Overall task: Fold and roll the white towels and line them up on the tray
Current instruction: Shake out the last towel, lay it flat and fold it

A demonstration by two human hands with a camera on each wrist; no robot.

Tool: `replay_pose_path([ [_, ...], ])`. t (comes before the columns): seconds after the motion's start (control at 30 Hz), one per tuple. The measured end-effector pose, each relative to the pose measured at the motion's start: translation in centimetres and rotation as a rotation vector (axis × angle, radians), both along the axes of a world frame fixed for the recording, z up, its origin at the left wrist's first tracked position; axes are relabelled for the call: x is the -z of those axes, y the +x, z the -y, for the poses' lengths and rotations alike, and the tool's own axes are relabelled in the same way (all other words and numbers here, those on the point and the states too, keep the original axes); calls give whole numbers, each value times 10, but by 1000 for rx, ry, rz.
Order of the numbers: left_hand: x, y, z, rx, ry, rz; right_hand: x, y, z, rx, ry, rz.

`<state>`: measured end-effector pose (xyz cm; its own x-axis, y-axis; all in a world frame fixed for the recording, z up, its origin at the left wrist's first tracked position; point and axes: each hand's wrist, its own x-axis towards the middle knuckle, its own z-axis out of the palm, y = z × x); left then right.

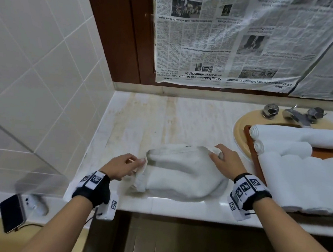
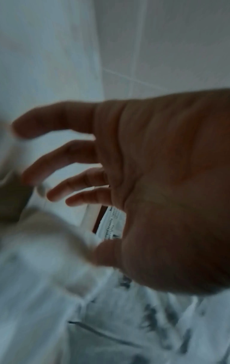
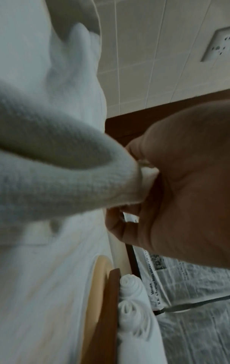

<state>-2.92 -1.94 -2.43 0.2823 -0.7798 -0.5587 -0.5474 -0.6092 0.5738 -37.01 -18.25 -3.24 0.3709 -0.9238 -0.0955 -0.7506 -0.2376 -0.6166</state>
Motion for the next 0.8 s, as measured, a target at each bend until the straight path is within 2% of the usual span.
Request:
replay_pose_path([
  [0.03, 1, -4, -4, -32, -15, -81, 3, 3, -2, 15, -32, -20],
  [0.1, 3, -16, -14, 24, 27, -167, 7, 12, -8, 34, -70, -24],
  [0.17, 14, -26, -23, 208, 6, -72, 12, 23, -14, 48, -85, 13],
  [0.2, 23, -28, -26, 243, -33, -4, 14, 29, -16, 35, -83, 41],
  [0.37, 28, -23, -21, -9, -392, 51, 26, 50, -33, -90, 47, 222],
  [0.47, 13, -24, -3, 17, -500, 92, 32, 53, -48, -130, 113, 215],
  [0.53, 11, -27, 7, 153, -460, 125, 35, 52, -58, -189, 125, 147],
  [0.7, 10, -36, 2, 398, -171, 99, 29, 28, -100, -329, 161, -22],
  [0.8, 7, -45, -20, 509, 47, -94, 35, -9, -132, -377, 280, 5],
])
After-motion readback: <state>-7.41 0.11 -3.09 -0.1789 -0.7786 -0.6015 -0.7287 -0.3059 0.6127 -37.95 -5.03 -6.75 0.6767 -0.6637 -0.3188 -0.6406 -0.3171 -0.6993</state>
